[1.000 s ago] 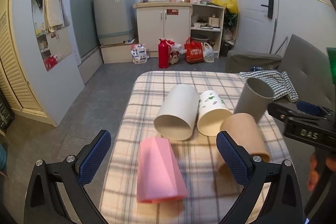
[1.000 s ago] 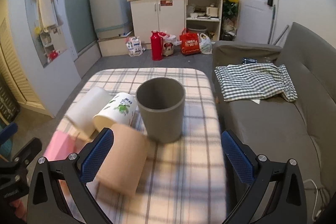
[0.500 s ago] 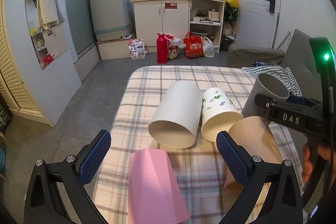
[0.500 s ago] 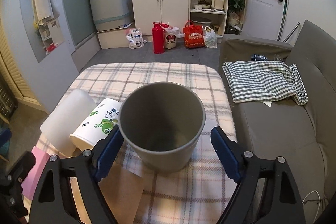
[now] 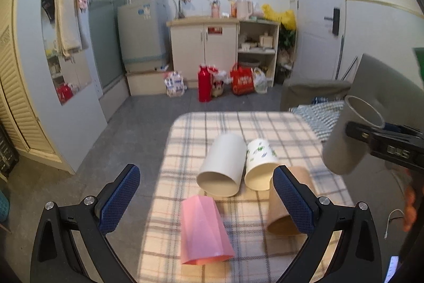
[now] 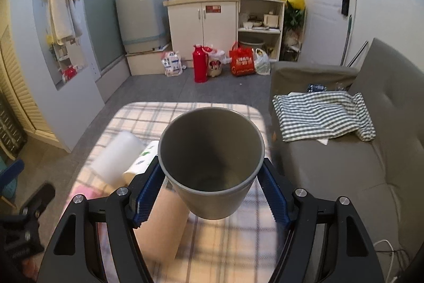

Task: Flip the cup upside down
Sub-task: 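Reach the right gripper to the upright grey cup and grasp its rim, then lift the grey cup with the right gripper and tip it onto its side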

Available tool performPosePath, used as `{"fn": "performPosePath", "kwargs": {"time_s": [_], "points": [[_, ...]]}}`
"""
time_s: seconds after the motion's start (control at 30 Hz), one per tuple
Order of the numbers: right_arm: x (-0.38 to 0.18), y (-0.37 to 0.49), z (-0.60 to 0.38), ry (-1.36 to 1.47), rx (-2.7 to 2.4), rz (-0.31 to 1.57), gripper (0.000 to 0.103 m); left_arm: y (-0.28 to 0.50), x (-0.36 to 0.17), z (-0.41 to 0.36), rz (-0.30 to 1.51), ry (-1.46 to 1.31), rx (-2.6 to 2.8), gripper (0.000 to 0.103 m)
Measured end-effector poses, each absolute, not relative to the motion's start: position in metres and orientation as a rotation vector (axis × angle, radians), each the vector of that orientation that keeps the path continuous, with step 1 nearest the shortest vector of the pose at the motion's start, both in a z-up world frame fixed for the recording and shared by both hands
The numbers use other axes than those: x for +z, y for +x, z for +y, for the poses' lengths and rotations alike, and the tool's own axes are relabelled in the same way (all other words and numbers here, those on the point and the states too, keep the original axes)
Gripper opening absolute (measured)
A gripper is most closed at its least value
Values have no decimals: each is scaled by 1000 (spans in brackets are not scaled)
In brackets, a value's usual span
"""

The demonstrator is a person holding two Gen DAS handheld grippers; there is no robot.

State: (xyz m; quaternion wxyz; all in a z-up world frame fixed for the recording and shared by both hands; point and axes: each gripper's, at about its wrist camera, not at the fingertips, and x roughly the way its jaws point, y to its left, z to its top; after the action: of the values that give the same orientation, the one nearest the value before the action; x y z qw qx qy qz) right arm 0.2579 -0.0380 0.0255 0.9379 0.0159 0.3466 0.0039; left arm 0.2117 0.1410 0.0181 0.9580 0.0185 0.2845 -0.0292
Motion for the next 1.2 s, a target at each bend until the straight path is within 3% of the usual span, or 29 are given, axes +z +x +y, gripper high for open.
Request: {"fn": "performPosePath", "kwargs": {"time_s": [0.3,0.63,0.97,1.2], "points": [[78,132,-18,8,22,675,71,133,58,162,487,-8,-48,103],[22,36,35,31,120,826,71,70,10,180,543,5,-44,103],[-45,27,70,4,164,1010,71,49,-28,204,579,-4,-5,103],[-57,59,69,29,151,1032,71,59,-47,217,625,-25,16,103]]}}
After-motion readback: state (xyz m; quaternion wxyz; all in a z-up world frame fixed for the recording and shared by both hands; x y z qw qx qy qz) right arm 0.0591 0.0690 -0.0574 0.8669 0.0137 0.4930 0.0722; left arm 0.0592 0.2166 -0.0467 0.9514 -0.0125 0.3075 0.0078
